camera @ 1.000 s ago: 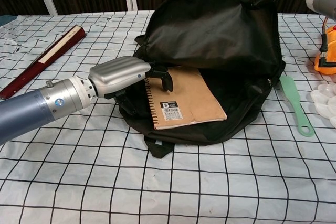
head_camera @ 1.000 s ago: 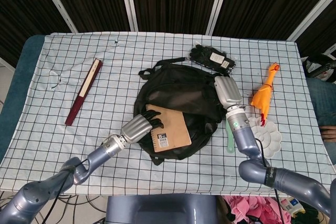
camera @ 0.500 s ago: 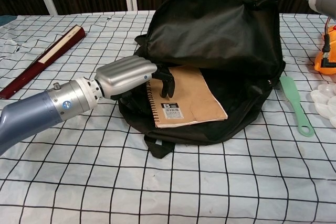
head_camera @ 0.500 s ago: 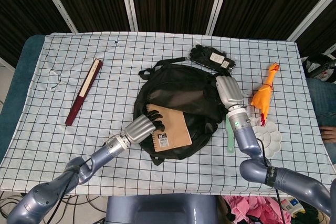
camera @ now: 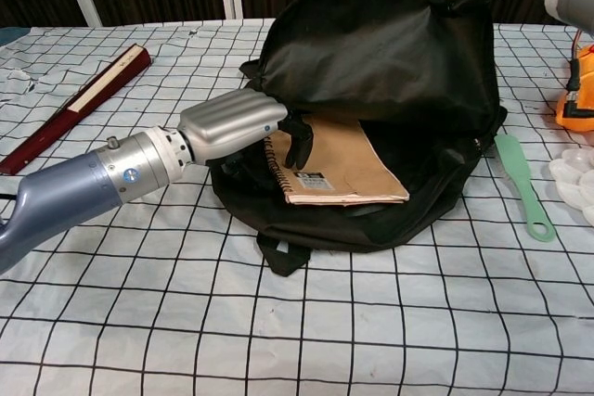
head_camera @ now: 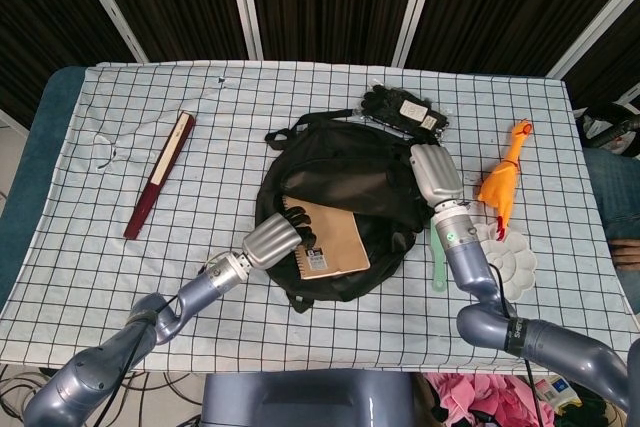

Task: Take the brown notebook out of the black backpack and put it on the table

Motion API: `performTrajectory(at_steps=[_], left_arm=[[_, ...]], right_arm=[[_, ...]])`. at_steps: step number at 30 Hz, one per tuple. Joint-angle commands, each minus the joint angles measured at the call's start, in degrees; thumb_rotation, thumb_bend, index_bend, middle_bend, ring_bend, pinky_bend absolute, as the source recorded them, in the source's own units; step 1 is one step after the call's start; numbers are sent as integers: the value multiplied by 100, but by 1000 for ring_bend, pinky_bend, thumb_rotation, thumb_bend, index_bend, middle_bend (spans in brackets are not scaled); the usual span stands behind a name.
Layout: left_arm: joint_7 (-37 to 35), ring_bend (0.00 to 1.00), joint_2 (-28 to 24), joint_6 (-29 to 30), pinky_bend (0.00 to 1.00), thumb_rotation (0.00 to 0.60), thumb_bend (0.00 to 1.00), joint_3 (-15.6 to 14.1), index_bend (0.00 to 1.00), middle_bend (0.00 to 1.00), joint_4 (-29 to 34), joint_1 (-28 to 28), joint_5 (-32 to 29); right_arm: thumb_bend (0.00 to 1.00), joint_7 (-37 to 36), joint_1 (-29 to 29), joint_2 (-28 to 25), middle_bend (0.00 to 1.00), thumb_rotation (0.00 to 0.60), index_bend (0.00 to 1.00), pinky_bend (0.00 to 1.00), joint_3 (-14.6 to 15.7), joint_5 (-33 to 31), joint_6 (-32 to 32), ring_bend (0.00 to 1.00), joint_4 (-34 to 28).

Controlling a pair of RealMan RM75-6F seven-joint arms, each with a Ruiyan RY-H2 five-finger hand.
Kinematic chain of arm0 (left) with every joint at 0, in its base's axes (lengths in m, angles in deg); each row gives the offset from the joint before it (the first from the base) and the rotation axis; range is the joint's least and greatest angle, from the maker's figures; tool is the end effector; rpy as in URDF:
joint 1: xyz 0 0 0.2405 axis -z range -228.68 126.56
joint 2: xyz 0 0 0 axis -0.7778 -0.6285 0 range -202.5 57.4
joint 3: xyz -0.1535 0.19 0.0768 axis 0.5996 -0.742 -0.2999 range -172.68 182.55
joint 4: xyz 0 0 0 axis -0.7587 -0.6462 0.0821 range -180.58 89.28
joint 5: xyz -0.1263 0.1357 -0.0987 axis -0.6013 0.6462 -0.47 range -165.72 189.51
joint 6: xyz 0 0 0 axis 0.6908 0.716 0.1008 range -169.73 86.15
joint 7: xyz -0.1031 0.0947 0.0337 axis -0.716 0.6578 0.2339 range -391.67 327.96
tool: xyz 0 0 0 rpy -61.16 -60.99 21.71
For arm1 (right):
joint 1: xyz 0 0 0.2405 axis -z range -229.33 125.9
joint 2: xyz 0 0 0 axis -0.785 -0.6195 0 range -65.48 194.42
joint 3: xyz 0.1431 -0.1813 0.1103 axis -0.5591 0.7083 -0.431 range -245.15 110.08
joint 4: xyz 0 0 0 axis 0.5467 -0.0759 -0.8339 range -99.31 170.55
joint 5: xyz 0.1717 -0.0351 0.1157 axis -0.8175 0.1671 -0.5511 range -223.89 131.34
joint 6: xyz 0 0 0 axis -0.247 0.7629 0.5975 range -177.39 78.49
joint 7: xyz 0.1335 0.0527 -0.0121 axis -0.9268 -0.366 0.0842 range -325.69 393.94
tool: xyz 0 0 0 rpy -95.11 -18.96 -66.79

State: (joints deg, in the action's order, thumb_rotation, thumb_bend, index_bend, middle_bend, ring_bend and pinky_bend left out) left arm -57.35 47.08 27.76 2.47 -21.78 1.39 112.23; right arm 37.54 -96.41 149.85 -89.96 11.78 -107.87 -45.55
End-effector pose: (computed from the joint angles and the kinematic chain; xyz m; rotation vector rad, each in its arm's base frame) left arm -0.1157 0.3591 -0.1146 -2.2282 -0.5344 -1.3077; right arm -0.1294 -0.4093 0.0588 1.4601 -1.1248 1.2782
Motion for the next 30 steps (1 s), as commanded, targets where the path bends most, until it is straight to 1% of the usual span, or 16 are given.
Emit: performTrajectory(at_steps=[1,4,10,19,24,30], left_arm=[[47,319,12,69,259,600,388,16,539,593,-46,38,-19],[58,344,-3,155,275,600,416,52,563,618,-55,63,-56],[167,424,-98,351,351,600,448,123,639,691,-29,88,-132],[415,441,-419,603,378,600,450,230,657,705,291,213,-187],[629,441,-700,802,385,600,462,375,657,706,727,319,-233],[950,441,-1178,1060,387,600,462,561,657,705,1506,352,-289]], right_arm=[[514,-5,0,-6,532,600,648,86,13,34,-12,318,-6],[515,-3,2,-10,532,600,648,86,31,92,-41,318,-14],[515,-32,7,-14,532,600,648,86,35,96,-44,318,-13],[515,-60,17,-25,532,600,648,86,40,85,-36,319,7],[515,-61,18,-35,532,600,648,86,39,82,-38,318,-10],[516,-46,7,-33,531,600,648,86,45,83,-32,318,-25]])
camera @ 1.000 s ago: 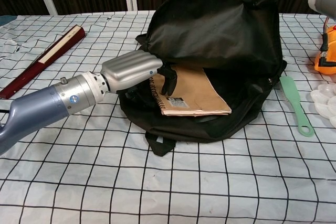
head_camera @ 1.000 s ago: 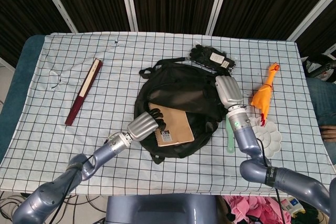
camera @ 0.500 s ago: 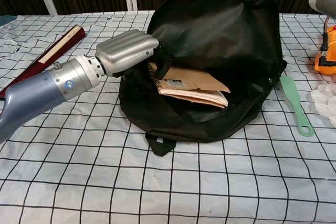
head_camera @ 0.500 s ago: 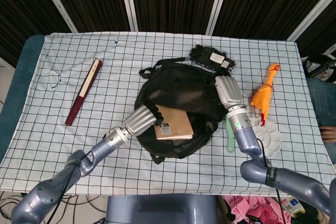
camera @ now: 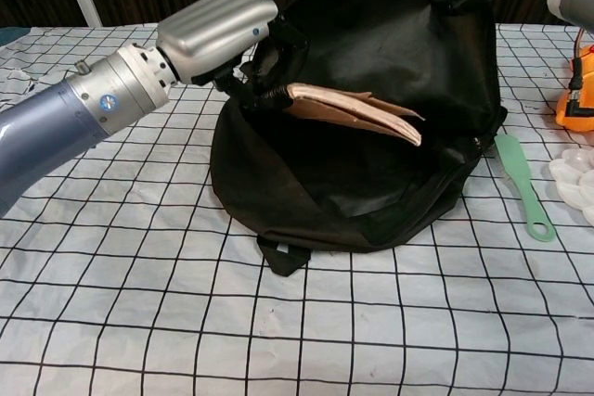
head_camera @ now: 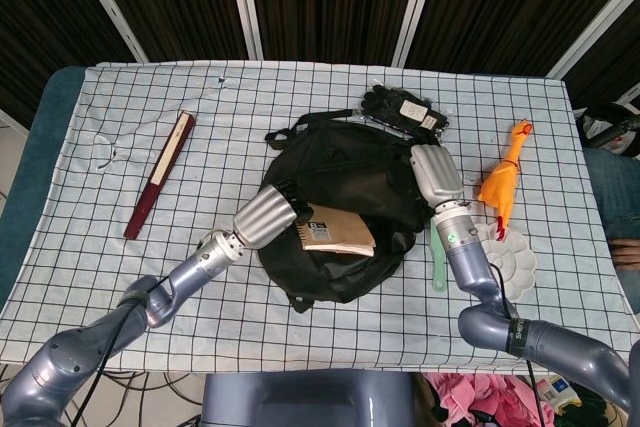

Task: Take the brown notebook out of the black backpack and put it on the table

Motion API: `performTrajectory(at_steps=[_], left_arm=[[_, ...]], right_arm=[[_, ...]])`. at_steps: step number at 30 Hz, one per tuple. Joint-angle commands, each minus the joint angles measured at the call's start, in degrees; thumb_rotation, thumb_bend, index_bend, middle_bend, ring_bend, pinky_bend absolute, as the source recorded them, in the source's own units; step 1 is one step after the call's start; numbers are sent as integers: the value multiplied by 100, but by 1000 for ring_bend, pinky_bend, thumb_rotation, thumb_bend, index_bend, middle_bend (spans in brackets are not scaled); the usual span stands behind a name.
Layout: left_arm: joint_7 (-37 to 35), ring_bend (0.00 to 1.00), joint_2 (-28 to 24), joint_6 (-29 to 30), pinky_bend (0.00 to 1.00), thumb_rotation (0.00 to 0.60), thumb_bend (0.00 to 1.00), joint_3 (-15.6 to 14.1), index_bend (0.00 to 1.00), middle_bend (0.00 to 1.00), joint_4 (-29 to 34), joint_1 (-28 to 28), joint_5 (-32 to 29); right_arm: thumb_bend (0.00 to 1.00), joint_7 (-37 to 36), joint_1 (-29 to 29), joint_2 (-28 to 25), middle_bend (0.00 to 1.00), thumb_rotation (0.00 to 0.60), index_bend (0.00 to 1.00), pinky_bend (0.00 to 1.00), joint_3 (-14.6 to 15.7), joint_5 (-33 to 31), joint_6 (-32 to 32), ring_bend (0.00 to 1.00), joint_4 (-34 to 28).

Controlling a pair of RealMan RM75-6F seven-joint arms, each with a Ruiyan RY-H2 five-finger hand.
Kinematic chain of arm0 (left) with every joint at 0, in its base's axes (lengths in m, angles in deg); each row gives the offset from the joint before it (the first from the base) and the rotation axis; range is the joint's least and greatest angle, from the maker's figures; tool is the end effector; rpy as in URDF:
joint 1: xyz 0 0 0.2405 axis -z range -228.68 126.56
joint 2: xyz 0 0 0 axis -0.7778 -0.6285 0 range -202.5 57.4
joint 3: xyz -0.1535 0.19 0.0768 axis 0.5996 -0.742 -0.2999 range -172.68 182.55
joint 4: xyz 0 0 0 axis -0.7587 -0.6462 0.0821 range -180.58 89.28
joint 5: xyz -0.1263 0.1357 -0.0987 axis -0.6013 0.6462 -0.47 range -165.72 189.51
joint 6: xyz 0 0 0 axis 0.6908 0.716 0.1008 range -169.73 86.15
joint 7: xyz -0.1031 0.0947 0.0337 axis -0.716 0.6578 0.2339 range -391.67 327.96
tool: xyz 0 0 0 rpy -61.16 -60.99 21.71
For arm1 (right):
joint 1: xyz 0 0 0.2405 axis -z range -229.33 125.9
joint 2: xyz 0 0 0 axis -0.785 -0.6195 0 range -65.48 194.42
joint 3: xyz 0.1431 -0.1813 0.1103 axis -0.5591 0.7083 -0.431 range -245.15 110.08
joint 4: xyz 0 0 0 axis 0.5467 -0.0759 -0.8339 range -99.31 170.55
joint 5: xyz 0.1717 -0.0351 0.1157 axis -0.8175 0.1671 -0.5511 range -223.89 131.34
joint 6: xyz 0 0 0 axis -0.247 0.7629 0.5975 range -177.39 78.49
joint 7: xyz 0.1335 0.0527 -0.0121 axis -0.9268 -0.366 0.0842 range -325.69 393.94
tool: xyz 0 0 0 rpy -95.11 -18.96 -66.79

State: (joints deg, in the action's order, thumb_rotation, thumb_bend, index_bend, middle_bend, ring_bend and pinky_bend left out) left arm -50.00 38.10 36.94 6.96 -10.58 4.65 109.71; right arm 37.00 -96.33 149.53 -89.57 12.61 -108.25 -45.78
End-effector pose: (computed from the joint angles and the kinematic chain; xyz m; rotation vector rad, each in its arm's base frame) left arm -0.0827 0.3790 -0.0526 -2.0590 -0.3279 -1.5238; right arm -0.1292 -0.4080 0.0600 1.4678 -1.1149 1.2856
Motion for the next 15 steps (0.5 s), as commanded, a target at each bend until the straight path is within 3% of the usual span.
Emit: performTrajectory(at_steps=[1,5,15], left_arm=[[319,441,-384,177,387,600,462,141,657,705,529,21,-44],[574,440,-737,257,388,600,462,241,657,705,1013,5,-78],[1287,441,-2387,549,391,600,462,612,657,704,3483,-203,-140]], right_arm=[[517,18,-3,-1,531,600,648,86,10,-2,6,318,-1],[519,25,-5,3,531,600,648,86,2,-24,2,318,-3],[522,44,39,-72,530,600,648,86,11,-78,1,318,-51]])
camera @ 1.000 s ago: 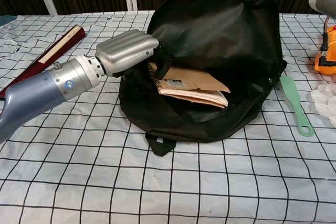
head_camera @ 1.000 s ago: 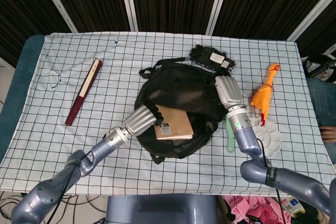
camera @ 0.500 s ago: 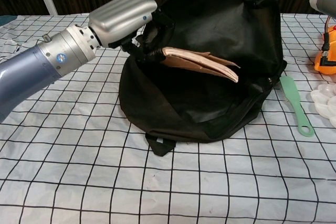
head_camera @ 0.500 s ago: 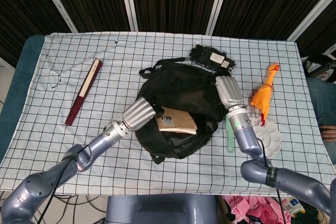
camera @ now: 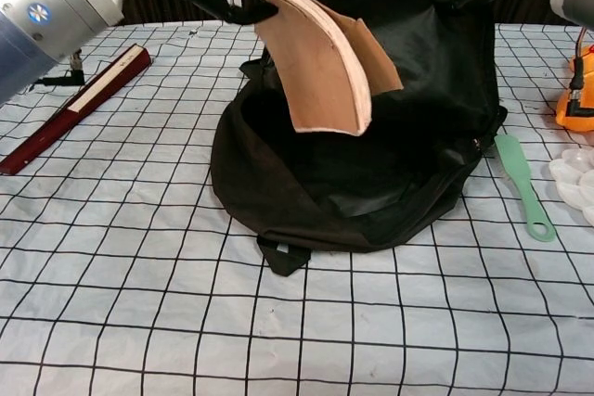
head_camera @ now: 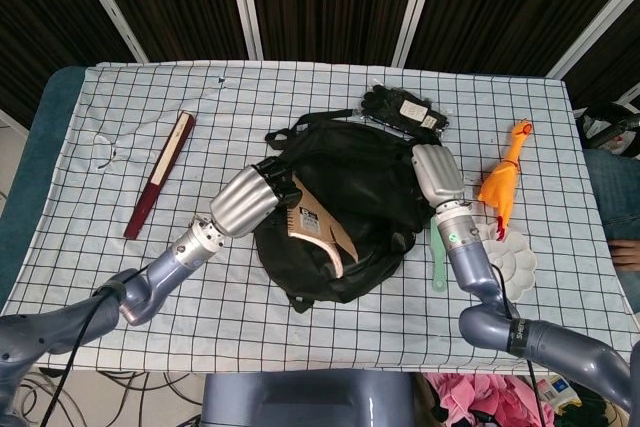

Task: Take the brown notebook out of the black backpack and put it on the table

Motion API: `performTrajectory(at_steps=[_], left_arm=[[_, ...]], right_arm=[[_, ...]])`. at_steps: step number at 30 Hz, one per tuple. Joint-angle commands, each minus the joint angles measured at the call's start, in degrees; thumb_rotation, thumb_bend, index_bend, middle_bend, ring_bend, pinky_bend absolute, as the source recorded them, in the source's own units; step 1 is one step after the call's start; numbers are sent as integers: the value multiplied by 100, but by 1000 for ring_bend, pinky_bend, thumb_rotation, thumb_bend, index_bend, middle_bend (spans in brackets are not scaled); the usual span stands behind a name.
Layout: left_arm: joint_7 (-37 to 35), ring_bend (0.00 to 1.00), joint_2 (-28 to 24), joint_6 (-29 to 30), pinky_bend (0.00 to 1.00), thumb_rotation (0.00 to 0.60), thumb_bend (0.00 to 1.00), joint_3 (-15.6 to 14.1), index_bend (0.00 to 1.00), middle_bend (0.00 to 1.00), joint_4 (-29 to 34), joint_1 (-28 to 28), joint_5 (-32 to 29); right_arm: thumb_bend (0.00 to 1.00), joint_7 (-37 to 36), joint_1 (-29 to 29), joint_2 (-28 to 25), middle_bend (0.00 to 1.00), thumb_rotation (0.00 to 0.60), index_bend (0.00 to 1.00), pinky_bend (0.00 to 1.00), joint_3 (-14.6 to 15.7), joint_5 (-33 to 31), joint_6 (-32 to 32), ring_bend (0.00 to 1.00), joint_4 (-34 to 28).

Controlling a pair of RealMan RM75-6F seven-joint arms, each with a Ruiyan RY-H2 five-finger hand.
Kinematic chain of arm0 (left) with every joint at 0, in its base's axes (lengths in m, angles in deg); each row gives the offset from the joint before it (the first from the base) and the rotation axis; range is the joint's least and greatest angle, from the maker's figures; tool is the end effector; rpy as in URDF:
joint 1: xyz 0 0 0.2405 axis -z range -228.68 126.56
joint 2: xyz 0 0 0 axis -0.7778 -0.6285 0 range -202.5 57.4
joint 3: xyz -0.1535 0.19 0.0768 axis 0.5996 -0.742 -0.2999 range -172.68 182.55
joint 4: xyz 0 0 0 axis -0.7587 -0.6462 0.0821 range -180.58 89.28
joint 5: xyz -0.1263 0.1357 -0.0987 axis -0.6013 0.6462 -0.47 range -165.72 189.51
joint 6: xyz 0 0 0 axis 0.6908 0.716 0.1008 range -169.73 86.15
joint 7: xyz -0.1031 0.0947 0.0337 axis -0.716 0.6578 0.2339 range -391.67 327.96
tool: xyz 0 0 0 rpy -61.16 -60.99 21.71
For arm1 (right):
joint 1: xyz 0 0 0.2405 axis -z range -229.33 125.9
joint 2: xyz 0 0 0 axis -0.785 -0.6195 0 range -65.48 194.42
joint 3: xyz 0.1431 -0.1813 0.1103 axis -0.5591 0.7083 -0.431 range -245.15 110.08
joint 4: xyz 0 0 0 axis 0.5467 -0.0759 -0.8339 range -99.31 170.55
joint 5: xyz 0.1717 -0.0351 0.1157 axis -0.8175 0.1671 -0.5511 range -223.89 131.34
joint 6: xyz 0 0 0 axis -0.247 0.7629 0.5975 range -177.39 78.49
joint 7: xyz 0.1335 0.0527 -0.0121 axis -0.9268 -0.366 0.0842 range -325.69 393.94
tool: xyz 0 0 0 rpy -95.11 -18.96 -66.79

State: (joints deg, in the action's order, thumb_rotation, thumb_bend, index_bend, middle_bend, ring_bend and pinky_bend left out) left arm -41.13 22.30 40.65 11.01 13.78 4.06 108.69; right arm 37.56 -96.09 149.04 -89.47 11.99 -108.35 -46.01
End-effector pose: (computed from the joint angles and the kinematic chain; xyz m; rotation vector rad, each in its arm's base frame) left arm -0.0613 0.3725 0.0214 -1.9318 -0.2659 -1.6595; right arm -0.1327 -0.4079 0.0627 1.4603 -1.1120 1.2714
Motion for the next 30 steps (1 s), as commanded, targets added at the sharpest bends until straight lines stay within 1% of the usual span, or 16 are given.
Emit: performTrajectory(at_steps=[1,5,8,11,13,15,17,18,19,20,21,22,23,25,27,30], left_arm=[[465,441,-1006,187,391,600,462,241,657,704,1299,-189,-60],[704,440,-1699,245,391,600,461,415,657,702,2024,-395,-235],[808,440,-2123,275,391,600,462,532,657,700,2308,-571,-406],[779,441,-2415,305,391,600,462,603,656,700,2322,-747,-561],[756,441,-2517,311,391,600,462,641,656,699,2203,-822,-638],[736,441,-2587,294,391,600,462,667,656,697,2015,-889,-703],[676,441,-2593,189,392,600,462,696,655,696,1773,-914,-817],[628,441,-2576,123,392,600,462,705,655,695,1656,-921,-876],[580,441,-2554,70,392,600,462,715,655,694,1558,-921,-915],[553,441,-2533,30,392,600,462,718,654,694,1489,-922,-943],[516,441,-2494,-22,392,600,462,722,654,693,1389,-915,-969],[482,440,-2453,-69,392,600,462,725,653,693,1291,-910,-995],[452,440,-2404,-112,392,600,462,727,653,693,1196,-901,-1012],[414,441,-2296,-208,392,600,462,714,653,693,1006,-868,-1019],[430,441,-2192,-266,392,600,462,703,653,692,825,-827,-999],[425,441,-2011,-369,392,600,462,690,652,691,560,-750,-974]], right_arm=[[522,-21,30,-47,530,600,648,86,13,-9,20,318,-64],[522,-22,95,-123,530,600,648,86,89,69,-4,318,-208],[523,-65,165,-192,530,600,648,86,175,109,32,318,-403],[522,-73,249,-264,530,600,648,86,308,230,25,318,-654],[522,-27,305,-313,527,600,648,86,442,334,33,318,-822],[516,63,379,-373,513,600,648,86,639,443,64,318,-1043],[470,139,446,-468,465,600,624,86,862,512,185,314,-1299],[408,134,469,-525,403,600,564,86,946,523,270,303,-1429],[349,90,490,-596,339,600,479,86,1045,559,394,283,-1580],[323,54,498,-655,305,600,425,86,1112,595,492,270,-1680],[283,-1,502,-767,242,600,316,86,1193,658,631,241,-1808],[253,-42,495,-885,178,600,205,86,1263,724,767,203,-1913],[244,-70,476,-1029,154,600,166,86,1338,802,926,188,-2020],[224,-130,427,-1354,82,600,50,86,1432,923,1214,149,-2203],[221,-160,362,-1685,64,600,6,86,1501,969,1498,144,-2331],[221,-23,172,-2347,49,600,0,86,1657,851,2100,143,-2467]])
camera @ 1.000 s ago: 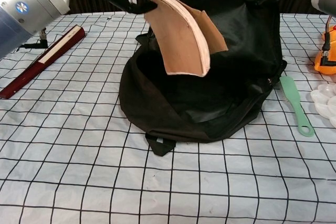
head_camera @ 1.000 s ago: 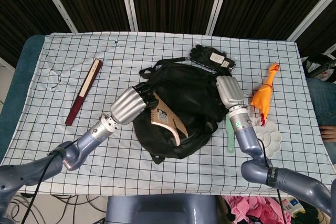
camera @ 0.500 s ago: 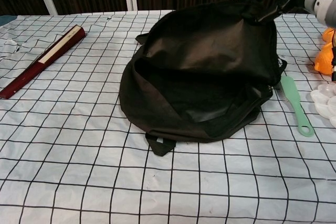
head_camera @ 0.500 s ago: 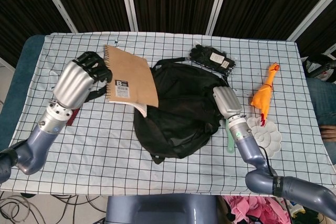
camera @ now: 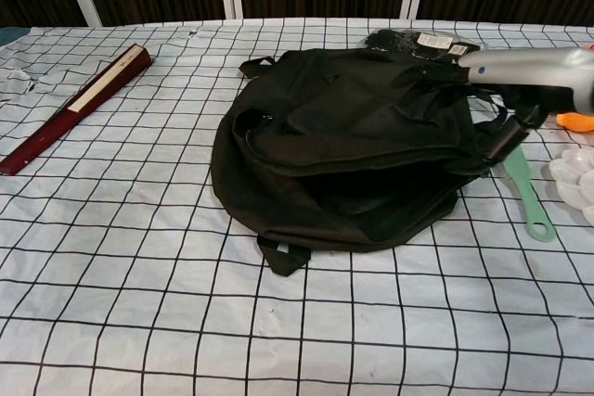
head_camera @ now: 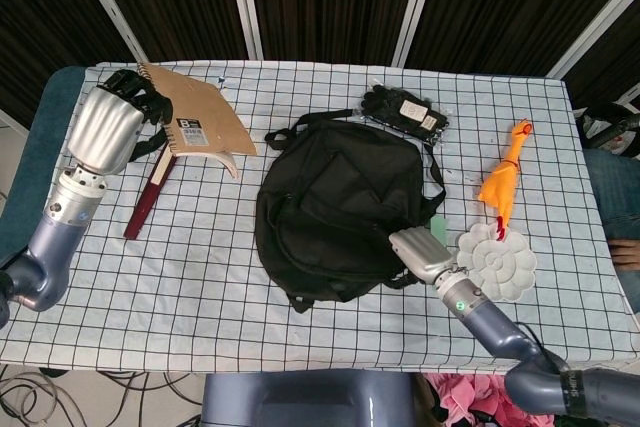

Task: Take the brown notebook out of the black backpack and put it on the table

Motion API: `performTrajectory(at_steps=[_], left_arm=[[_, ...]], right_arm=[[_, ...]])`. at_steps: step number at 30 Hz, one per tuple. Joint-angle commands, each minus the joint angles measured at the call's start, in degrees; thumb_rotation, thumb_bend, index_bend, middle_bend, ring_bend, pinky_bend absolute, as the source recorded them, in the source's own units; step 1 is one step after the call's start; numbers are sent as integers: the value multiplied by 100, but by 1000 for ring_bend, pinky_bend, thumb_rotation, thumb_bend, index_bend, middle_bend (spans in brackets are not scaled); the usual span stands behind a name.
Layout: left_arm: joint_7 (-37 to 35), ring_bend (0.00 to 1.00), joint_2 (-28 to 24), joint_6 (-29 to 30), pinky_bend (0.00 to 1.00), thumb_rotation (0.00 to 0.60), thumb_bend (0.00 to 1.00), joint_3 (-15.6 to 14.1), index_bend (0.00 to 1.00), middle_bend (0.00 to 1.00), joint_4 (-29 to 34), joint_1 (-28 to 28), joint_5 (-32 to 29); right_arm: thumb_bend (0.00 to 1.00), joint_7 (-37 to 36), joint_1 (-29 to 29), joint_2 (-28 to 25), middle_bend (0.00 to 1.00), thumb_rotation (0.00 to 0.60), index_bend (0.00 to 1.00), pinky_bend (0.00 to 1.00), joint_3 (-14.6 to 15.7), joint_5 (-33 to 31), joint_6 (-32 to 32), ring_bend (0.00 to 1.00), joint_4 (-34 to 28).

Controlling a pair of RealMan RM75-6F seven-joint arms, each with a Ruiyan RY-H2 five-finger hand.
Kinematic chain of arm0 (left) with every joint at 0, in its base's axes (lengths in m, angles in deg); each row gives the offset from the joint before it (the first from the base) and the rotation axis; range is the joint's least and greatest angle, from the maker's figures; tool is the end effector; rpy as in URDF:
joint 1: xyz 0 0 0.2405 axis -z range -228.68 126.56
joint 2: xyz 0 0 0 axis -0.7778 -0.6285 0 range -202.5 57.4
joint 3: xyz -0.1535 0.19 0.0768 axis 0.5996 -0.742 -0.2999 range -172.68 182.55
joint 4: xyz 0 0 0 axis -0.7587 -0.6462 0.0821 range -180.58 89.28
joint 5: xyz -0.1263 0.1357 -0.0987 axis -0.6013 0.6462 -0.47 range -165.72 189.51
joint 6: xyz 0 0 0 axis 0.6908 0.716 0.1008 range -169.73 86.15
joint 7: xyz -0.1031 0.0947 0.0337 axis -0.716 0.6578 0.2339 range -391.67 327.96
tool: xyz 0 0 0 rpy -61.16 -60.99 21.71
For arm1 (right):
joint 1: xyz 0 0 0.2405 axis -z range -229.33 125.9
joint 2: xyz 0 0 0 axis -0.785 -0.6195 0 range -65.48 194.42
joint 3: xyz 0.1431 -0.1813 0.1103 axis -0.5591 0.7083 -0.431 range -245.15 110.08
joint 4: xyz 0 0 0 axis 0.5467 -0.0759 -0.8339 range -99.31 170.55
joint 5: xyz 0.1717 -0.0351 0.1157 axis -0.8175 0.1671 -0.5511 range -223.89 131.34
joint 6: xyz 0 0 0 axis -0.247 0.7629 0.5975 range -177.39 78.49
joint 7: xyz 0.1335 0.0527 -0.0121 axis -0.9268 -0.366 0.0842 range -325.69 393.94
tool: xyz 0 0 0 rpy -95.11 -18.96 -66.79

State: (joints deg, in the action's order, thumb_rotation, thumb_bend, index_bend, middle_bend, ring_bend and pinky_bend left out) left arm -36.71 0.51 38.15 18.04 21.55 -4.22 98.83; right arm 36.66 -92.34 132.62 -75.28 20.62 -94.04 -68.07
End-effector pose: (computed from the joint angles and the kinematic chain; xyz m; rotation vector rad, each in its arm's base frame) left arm -0.1309 0.4121 0.1752 -1.6028 -0.2049 -1.3734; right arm -0.1521 -0.3074 0.0463 1.9809 -1.2751 0.9163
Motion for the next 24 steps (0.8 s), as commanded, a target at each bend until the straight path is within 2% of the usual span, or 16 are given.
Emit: performTrajectory(at_steps=[1,4,6,10,13,16,18,21,24], left_arm=[[-7,441,225,-171,392,600,462,-12,652,690,-292,110,3],[-50,441,503,-355,392,600,462,43,648,686,-597,255,-75],[-127,441,695,-484,392,600,462,85,646,685,-773,359,-131],[-170,440,1019,-576,392,600,462,143,646,685,-1056,554,-126],[-177,438,1308,-627,392,600,462,186,645,684,-1288,728,-108],[-225,437,1610,-703,391,600,462,195,645,684,-1546,900,-80],[-304,435,1912,-784,390,600,462,209,644,682,-1870,1060,-78],[-810,419,2645,-1035,390,600,460,329,637,667,-2433,1405,-217],[-1276,412,3113,-930,390,600,458,249,634,660,-2987,1537,-114]], right_arm=[[221,148,-280,-908,44,600,0,86,316,-124,895,144,-284],[222,344,-634,-1546,39,600,0,86,547,-878,1606,144,-309],[221,501,-823,-1744,39,600,0,86,709,-1437,1664,144,-181],[222,906,-964,-1734,39,600,0,86,962,-2329,1053,144,133],[222,1102,-973,-1575,39,600,0,86,991,-2833,480,144,327],[222,1119,-865,-1366,39,600,0,86,895,-2881,6,143,436],[222,1059,-701,-1181,39,600,0,86,776,-2687,-447,141,513],[221,943,-356,-806,39,600,0,86,534,-2106,-1531,140,648],[218,956,-154,-645,39,600,0,86,436,-1841,-1989,137,692]])
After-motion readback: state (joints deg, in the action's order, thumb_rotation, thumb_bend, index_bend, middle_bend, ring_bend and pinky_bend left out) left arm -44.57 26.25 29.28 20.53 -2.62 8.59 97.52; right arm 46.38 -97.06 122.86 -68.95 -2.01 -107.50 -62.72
